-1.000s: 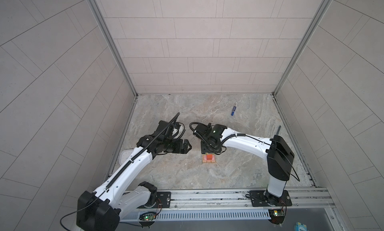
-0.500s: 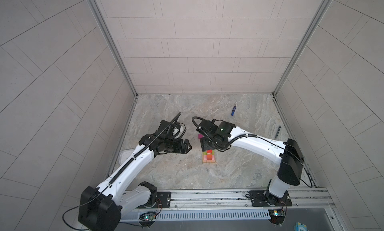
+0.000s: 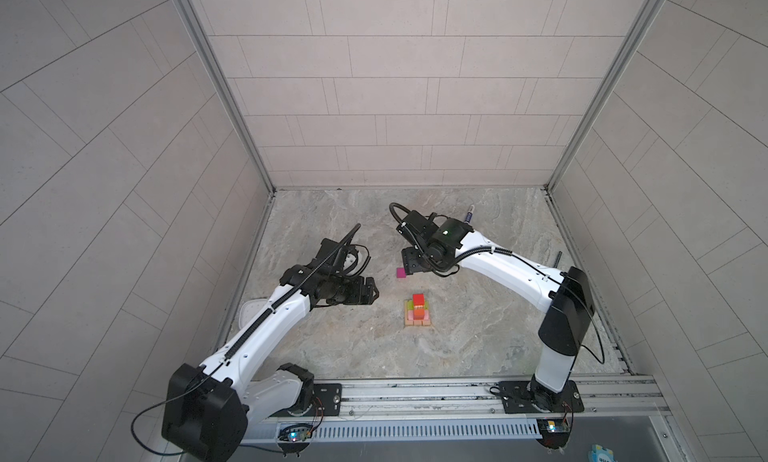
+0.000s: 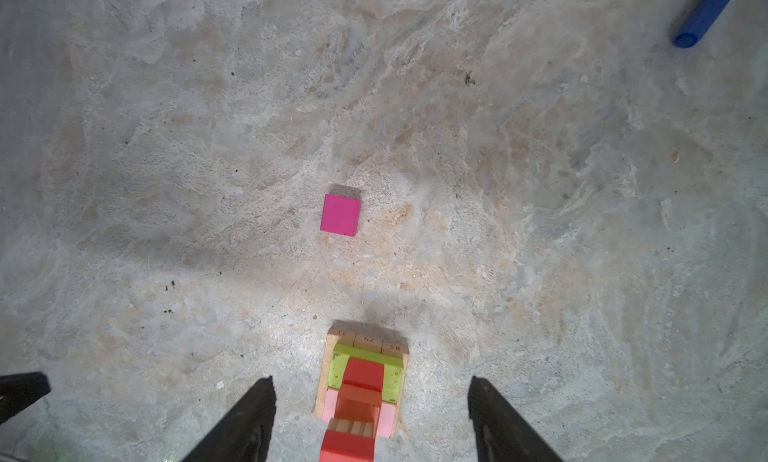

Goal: Build the wood block tower
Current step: 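Open the right gripper and move it to the magenta cube, then close the right gripper on the magenta cube and lift it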

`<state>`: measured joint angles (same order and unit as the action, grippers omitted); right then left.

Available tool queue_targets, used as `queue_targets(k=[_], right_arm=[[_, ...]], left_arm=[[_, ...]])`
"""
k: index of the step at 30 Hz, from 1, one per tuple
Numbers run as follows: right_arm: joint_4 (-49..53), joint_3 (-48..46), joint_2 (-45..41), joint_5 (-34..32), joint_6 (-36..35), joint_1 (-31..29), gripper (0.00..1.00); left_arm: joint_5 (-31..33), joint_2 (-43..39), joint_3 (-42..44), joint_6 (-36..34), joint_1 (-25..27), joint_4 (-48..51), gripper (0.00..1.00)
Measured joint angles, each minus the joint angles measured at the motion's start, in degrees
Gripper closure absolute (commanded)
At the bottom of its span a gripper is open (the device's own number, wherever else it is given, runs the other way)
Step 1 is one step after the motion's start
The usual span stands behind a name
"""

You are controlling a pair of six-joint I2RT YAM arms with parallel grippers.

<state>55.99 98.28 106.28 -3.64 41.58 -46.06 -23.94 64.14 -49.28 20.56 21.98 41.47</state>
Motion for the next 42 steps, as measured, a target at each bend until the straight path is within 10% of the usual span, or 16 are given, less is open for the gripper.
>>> queue_targets(k=[17, 42], right_arm=[[0.2, 16.15, 21.53, 2.78, 2.6, 0.02, 0.34], [0.15, 17.94, 28.44, 3.41, 5.62, 2.27, 0.51]], left_arm=[[0.33, -4.59, 0.57, 1.05, -0.11, -0.96, 0.12], [-0.48, -5.29, 0.81, 1.46, -0.11, -1.38, 0.12]])
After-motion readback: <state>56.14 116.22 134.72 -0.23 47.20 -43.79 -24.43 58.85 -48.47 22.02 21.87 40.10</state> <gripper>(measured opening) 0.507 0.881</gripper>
